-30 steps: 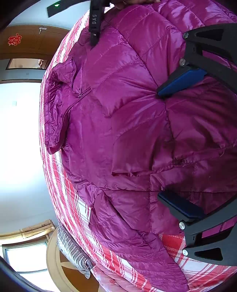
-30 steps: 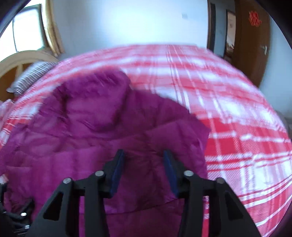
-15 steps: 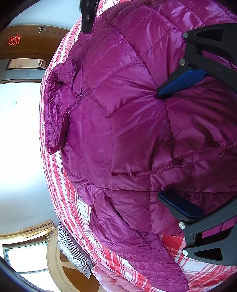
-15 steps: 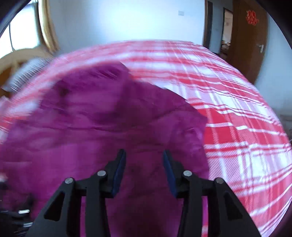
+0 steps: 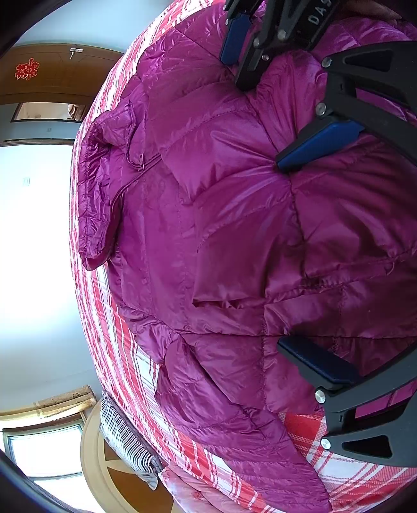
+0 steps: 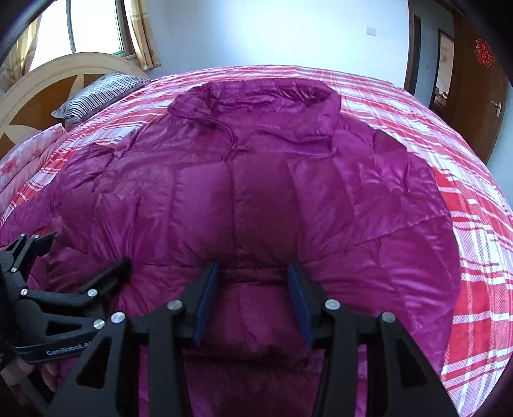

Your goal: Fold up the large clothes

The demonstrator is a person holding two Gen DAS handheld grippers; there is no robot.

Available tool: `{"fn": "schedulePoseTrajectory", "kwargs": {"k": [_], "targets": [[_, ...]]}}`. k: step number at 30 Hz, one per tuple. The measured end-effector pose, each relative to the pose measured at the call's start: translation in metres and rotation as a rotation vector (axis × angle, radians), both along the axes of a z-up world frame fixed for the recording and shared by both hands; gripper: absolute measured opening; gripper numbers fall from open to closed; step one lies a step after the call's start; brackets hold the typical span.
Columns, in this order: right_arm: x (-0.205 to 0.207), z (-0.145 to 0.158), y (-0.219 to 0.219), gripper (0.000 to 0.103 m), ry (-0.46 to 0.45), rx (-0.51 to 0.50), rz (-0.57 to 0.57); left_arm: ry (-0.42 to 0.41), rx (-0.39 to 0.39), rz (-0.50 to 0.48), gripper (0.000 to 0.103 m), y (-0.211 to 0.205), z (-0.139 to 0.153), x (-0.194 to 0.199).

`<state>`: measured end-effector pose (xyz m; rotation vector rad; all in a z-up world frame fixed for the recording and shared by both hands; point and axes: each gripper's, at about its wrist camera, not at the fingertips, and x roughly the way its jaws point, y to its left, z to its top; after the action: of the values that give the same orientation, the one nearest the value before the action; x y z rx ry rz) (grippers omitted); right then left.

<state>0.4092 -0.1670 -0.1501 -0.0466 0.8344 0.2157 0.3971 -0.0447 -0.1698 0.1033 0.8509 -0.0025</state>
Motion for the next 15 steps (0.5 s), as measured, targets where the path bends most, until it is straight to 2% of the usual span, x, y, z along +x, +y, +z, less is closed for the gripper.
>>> {"fn": "schedulePoseTrajectory", "kwargs": {"k": [7, 12, 13, 15], "targets": [[-0.007, -0.004, 0.006, 0.048, -0.008, -0.019, 0.001, -0.003, -0.019, 0.001, 0.102, 0.002, 0.001, -0.001], [-0.007, -0.004, 0.004, 0.048, -0.014, -0.021, 0.001, -0.009, -0.108, 0.020, 0.102, 0.036, 0.023, -0.022], [-0.007, -0.004, 0.005, 0.048, -0.016, -0.025, 0.000, -0.026, -0.102, 0.024, 0.102, 0.045, 0.029, -0.030], [-0.007, -0.004, 0.007, 0.048, -0.021, -0.036, -0.002, -0.081, -0.032, 0.058, 0.102, 0.073, 0.042, -0.051]]}}
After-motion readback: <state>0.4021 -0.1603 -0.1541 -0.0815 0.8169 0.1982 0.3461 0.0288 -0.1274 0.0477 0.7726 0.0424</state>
